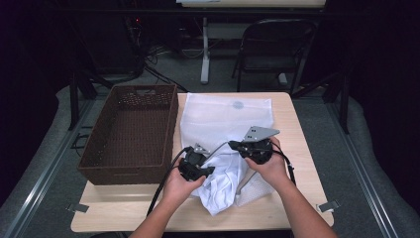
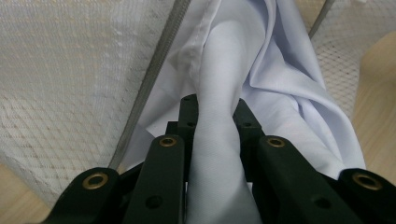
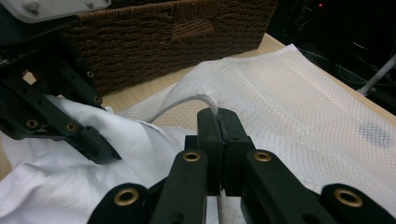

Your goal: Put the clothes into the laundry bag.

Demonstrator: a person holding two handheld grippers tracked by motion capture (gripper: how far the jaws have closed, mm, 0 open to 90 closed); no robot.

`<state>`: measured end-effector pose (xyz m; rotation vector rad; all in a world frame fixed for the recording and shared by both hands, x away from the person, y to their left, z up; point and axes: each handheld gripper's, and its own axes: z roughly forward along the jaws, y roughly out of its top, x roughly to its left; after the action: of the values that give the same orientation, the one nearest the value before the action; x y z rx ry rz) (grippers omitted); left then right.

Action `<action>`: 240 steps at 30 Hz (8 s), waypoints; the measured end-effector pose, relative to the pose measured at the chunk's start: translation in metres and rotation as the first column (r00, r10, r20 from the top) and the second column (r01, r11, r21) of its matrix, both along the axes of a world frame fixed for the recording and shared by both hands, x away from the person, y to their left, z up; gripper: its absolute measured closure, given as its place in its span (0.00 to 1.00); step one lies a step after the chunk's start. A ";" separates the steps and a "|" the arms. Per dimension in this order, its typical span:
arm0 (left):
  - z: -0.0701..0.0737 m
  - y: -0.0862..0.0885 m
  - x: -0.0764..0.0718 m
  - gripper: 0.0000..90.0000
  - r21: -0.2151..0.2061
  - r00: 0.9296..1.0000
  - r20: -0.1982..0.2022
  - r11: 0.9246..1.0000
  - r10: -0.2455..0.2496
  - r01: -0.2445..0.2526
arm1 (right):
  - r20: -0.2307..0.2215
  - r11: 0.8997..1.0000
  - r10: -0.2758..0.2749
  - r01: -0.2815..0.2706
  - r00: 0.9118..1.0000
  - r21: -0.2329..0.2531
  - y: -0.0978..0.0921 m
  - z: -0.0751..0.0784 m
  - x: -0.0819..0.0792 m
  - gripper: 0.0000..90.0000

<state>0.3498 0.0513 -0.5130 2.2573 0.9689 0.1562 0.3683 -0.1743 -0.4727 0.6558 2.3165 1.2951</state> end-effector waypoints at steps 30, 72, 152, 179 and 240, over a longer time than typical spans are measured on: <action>-0.016 -0.023 0.014 0.77 0.015 0.999 0.001 0.999 0.038 -0.038 | -0.009 1.000 0.006 -0.006 1.000 -0.002 0.002 -0.003 0.000 0.99; -0.017 -0.002 -0.014 0.28 -0.002 0.991 -0.108 0.996 -0.084 0.085 | -0.004 1.000 0.005 -0.005 1.000 -0.009 0.002 -0.003 -0.001 0.99; -0.040 0.000 -0.016 0.89 -0.033 0.999 -0.045 0.999 -0.022 0.021 | 0.003 0.999 0.022 -0.022 1.000 -0.024 0.007 -0.003 -0.005 0.99; -0.017 -0.003 -0.009 0.90 -0.053 1.000 -0.016 0.998 -0.018 0.017 | 0.002 1.000 0.021 -0.021 1.000 -0.017 0.007 -0.002 -0.007 0.99; -0.011 -0.031 0.030 0.90 -0.080 0.994 -0.015 0.991 0.104 -0.105 | 0.005 0.999 0.042 -0.042 0.999 -0.023 0.012 -0.003 -0.010 0.99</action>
<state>0.3796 0.0201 -0.5243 2.1371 1.0804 0.1472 0.3587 -0.1623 -0.4761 0.5986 2.3493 1.2858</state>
